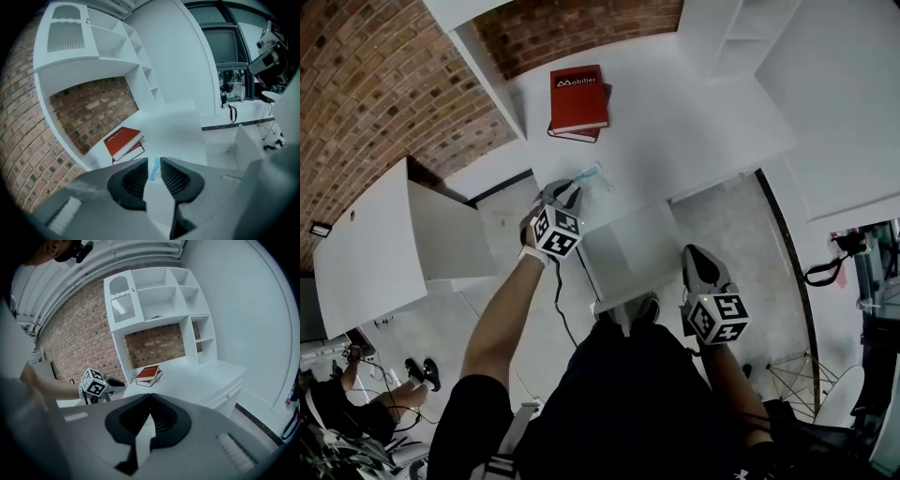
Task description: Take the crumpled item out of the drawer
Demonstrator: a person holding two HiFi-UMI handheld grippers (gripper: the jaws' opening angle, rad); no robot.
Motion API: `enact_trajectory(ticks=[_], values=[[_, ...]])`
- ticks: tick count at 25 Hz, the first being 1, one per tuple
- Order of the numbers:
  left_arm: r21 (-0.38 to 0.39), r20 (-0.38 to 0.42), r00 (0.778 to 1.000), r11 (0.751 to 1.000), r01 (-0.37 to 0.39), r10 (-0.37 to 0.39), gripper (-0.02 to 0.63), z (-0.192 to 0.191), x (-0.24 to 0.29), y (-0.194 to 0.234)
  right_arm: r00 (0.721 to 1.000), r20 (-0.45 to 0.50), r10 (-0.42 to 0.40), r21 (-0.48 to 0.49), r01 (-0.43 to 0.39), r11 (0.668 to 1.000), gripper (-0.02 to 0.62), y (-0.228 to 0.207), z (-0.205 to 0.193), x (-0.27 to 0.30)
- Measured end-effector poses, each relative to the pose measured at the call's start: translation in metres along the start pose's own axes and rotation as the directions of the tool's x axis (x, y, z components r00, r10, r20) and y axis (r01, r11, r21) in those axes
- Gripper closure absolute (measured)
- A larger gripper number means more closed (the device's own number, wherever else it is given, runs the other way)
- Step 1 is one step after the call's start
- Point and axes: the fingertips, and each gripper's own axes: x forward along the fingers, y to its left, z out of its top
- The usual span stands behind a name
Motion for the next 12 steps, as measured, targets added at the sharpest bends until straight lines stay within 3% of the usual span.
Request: enact_trajectory(ticks=[6,12], values=[[-0.04,0.066,0.995,0.997,-0.073,0.075,0.514,0.021,-0.047,0.017,0.999,0.027,0.038,-0.037,-0.037,0.999,0.592,0.005,0.016,0.006],[-0.127,0.152,0.98,0.986,-0.108,0.127,0.514,0.051,-0.095,0.019,0.994,0.08,0.074,-0.126,-0.064,0.99,0.593,0.015,0.046,0.012]])
